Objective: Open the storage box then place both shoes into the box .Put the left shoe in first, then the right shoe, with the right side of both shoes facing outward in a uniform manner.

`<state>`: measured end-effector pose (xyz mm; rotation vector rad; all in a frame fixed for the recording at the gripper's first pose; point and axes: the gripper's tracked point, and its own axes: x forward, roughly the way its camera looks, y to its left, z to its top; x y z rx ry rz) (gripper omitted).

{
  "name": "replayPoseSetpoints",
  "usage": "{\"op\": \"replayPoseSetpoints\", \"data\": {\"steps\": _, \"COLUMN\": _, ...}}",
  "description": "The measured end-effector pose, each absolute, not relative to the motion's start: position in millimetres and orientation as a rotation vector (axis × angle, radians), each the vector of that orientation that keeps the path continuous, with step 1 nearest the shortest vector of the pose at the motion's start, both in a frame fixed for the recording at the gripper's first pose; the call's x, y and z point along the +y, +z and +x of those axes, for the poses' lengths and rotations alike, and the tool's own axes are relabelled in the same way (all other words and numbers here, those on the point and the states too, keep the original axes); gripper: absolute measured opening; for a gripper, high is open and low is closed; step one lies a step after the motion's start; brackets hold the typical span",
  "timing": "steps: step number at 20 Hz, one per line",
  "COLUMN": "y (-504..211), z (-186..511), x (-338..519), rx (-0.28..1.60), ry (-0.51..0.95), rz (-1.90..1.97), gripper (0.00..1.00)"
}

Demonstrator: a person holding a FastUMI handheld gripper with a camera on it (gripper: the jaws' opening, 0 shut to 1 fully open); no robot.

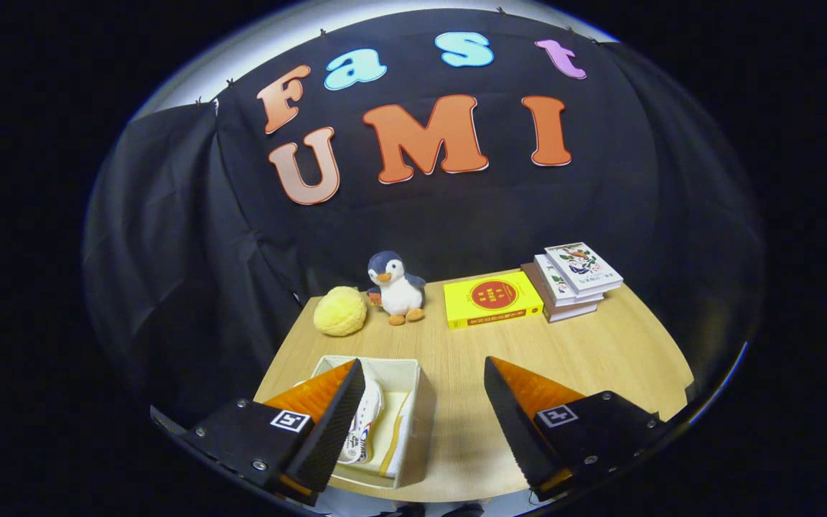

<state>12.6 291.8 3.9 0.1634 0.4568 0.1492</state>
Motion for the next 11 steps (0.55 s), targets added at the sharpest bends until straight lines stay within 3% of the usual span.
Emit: {"op": "replayPoseSetpoints", "data": {"steps": 11, "y": 20, "z": 10, "x": 185, "rx": 0.384, "ry": 0.141, "rz": 0.185, "gripper": 0.99}}
